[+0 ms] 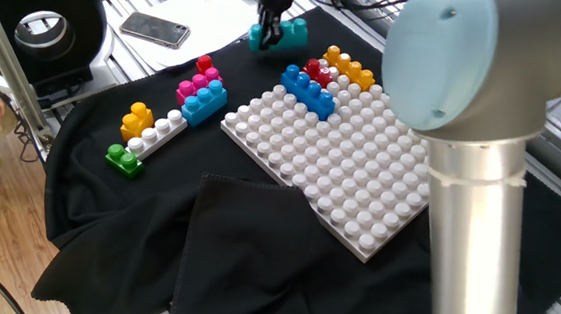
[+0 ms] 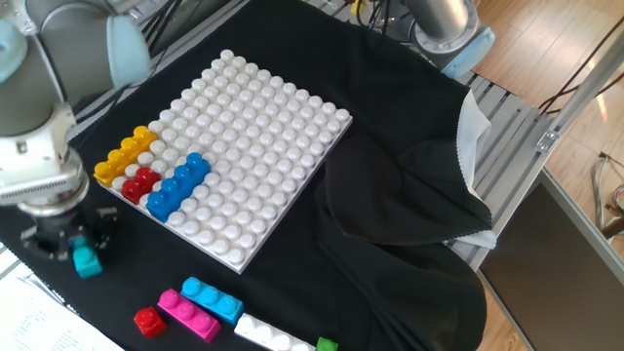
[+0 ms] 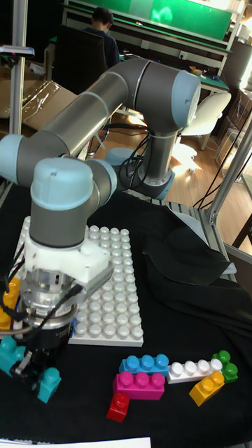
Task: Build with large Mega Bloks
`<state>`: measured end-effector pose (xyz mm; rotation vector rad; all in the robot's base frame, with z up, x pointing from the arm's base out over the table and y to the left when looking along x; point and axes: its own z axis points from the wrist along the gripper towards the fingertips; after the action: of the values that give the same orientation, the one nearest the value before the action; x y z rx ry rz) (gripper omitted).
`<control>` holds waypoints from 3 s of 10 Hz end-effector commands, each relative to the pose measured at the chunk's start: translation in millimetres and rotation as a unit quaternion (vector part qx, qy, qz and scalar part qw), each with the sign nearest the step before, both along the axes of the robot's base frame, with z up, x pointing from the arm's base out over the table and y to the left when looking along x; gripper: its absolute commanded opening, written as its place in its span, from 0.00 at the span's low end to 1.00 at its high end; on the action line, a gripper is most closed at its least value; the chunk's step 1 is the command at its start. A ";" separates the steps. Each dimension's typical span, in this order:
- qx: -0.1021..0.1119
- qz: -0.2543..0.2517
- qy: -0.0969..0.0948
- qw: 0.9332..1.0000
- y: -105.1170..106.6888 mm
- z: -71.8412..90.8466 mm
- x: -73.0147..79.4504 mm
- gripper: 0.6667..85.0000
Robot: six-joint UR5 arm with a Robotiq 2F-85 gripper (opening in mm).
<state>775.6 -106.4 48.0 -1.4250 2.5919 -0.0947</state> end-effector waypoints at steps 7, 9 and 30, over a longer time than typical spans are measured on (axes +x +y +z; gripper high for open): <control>0.080 -0.400 0.035 0.913 51.7 37.7 -88.1 0.00; 0.098 -0.430 0.038 0.897 65.6 38.6 -96.2 0.00; 0.139 -0.438 0.004 0.888 90.1 4.8 -118.7 0.00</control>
<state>676.8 -13.7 50.3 -0.1542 2.8634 0.1037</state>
